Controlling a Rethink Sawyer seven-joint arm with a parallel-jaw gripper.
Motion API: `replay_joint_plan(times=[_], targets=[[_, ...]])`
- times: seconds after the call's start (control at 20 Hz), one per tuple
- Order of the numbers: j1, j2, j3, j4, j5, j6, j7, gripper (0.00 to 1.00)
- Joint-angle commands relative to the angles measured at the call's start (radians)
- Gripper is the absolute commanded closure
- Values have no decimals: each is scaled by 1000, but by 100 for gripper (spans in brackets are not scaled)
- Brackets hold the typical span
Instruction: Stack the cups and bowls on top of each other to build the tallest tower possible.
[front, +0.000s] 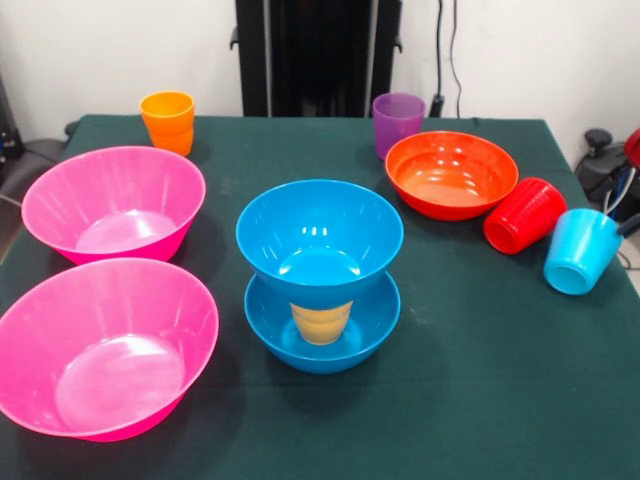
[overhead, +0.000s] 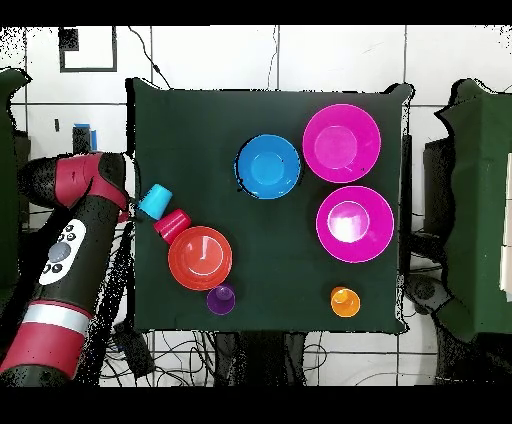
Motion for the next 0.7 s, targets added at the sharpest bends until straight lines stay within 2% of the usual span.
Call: replay_joint_plan(times=[0.05, 0.35, 0.7], targets=[[2, 36, 123, -19, 11, 93, 179, 0], [11, 61, 112, -34, 8, 90, 202, 0], [-4, 88, 144, -24, 24, 13, 182, 0]])
